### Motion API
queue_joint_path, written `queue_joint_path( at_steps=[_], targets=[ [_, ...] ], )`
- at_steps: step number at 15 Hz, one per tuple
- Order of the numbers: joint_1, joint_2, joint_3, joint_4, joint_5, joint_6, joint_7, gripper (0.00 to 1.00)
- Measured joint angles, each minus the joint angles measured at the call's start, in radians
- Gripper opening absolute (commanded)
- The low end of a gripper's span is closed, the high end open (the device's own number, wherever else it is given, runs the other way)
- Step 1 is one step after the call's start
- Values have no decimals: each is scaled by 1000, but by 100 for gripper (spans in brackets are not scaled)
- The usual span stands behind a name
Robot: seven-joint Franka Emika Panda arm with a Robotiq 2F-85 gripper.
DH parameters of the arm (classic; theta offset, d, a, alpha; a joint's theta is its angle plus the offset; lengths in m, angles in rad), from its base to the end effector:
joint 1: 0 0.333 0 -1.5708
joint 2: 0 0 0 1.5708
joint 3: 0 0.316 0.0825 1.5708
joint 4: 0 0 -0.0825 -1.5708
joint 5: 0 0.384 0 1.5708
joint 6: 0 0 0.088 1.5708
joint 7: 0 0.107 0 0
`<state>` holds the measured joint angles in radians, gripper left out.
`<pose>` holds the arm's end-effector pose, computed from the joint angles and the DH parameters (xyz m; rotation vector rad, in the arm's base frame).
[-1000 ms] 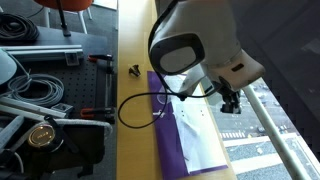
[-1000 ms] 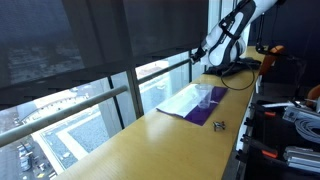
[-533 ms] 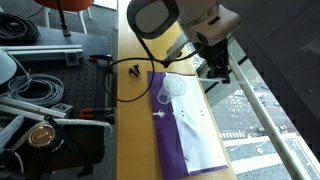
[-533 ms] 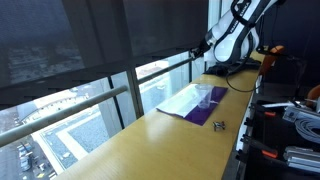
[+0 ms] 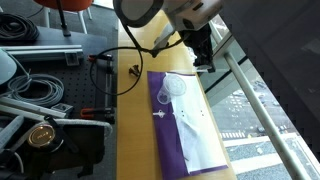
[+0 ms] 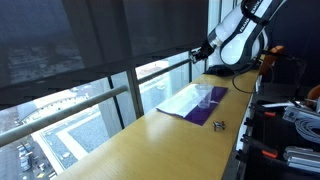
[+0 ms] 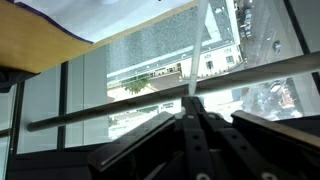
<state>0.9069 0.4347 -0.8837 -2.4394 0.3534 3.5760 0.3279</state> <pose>0.5330 -0.0177 0.3038 2.6111 -0.6610 1.3627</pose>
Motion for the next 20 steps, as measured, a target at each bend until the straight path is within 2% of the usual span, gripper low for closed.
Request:
queue_joint_path(
  at_steps=[7, 13, 14, 20],
  targets=[
    [54, -5, -42, -29, -12, 0, -101, 0],
    [17, -4, -41, -3, -116, -2, -129, 0],
    [-14, -4, -17, 11, -117, -2, -149, 0],
    [-301, 3, 232, 111, -132, -2, -274, 0]
  ],
)
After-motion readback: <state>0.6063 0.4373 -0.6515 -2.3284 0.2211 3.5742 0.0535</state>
